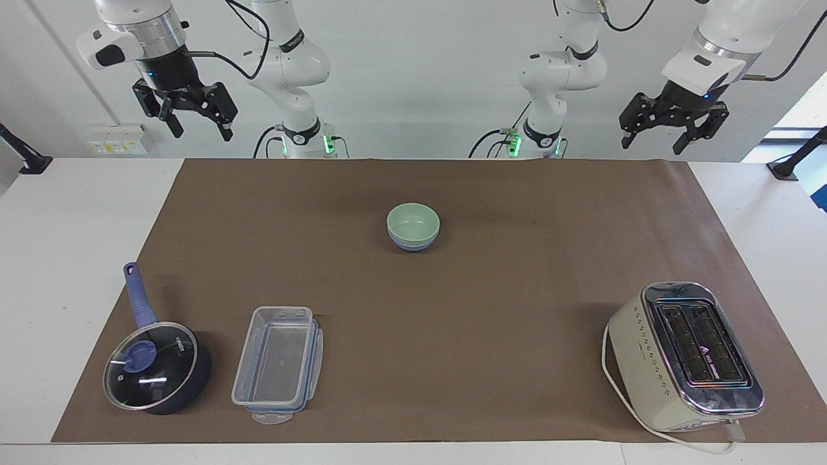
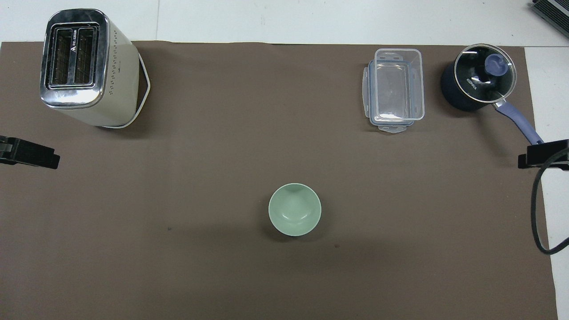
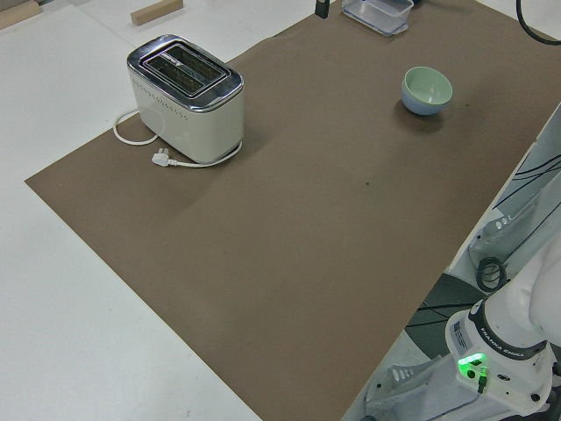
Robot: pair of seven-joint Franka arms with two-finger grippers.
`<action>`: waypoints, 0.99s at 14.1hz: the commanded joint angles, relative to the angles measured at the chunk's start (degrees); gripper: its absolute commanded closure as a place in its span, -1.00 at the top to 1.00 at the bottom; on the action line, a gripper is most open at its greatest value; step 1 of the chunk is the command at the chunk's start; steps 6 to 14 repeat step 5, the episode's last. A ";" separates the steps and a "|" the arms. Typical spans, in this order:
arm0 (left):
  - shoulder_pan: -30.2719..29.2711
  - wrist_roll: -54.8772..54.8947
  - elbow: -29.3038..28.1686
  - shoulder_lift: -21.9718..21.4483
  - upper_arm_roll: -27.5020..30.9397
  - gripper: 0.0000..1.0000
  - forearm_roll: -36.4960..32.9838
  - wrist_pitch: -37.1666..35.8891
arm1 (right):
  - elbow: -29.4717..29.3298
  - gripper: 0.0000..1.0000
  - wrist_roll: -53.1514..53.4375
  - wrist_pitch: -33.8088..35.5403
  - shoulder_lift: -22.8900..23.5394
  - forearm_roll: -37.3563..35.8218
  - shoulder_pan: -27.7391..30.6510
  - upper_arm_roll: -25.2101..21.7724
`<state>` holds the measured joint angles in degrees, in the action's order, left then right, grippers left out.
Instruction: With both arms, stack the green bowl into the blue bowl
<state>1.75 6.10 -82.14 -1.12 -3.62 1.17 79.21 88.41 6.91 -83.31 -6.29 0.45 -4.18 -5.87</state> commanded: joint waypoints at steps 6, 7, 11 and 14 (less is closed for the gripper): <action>-1.05 -0.66 0.31 -0.47 -0.60 1.00 0.32 -0.55 | -0.35 1.00 0.48 1.39 -0.48 -0.19 0.84 0.85; -1.05 -0.66 0.31 -0.47 -0.60 1.00 0.32 -0.55 | -0.35 1.00 0.48 1.39 -0.48 -0.19 0.84 0.85; -1.05 -0.66 0.31 -0.47 -0.60 1.00 0.32 -0.55 | -0.35 1.00 0.48 1.39 -0.48 -0.19 0.84 0.85; -1.05 -0.66 0.31 -0.47 -0.60 1.00 0.32 -0.55 | -0.35 1.00 0.48 1.39 -0.48 -0.19 0.84 0.85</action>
